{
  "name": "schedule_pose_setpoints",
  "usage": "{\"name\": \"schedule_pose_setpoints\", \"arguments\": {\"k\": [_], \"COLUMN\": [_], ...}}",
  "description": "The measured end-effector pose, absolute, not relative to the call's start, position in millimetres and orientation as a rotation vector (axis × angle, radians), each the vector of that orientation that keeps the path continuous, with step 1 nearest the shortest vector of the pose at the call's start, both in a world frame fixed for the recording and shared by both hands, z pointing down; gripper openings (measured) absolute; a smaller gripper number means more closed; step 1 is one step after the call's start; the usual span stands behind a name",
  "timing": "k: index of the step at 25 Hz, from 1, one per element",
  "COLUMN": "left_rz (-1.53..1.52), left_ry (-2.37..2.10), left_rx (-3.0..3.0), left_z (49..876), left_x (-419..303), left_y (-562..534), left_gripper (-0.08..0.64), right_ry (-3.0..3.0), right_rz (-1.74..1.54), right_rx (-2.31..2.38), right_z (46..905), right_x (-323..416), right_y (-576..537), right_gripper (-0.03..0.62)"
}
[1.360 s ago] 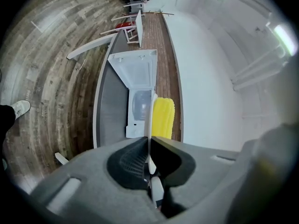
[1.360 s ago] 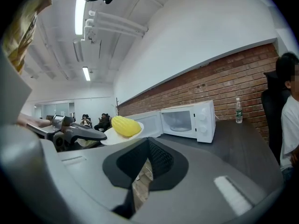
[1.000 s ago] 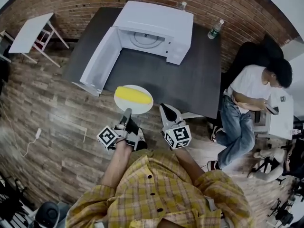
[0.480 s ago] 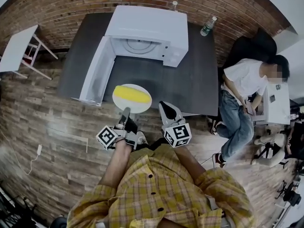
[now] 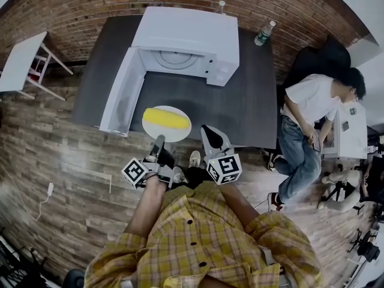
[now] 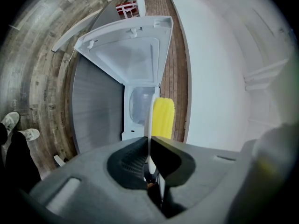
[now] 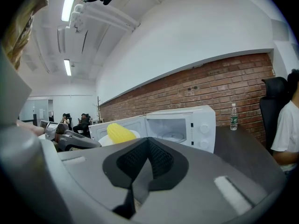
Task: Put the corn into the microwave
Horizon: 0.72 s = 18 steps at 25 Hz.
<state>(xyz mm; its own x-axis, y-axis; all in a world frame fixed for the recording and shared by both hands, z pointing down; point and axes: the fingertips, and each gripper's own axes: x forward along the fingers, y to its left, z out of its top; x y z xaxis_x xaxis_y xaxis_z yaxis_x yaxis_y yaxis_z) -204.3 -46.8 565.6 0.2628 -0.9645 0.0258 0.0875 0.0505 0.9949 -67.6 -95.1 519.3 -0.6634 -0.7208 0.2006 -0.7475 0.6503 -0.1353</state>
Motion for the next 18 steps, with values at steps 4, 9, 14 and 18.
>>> {"name": "schedule_pose_setpoints", "arguments": {"k": [4,9,14,18], "left_rz": [-1.026,-1.025,-1.020,-1.019], "left_ry": [-0.976,-0.986,-0.986,-0.996], "left_rx": [1.223,1.209,1.193,1.200], "left_z": [567.3,573.7,576.5,580.2], "left_x": [-204.0,-201.4,-196.4,-195.2], "left_y": [-60.9,-80.5,-105.5,-125.9], "left_gripper": [0.017,0.018,0.018,0.019], "right_ry": [-2.748,-2.761,-2.760,-2.757], "right_rz": [0.316,0.313,0.314,0.318], "right_rx": [1.206,1.201,1.205,1.211], "right_z": [524.3,527.3,530.8,535.1], "right_x": [-67.5,-61.1,-53.2,-48.8], "right_y": [-108.1,-124.4,-145.0,-162.0], "right_gripper": [0.003,0.003,0.003,0.003]}}
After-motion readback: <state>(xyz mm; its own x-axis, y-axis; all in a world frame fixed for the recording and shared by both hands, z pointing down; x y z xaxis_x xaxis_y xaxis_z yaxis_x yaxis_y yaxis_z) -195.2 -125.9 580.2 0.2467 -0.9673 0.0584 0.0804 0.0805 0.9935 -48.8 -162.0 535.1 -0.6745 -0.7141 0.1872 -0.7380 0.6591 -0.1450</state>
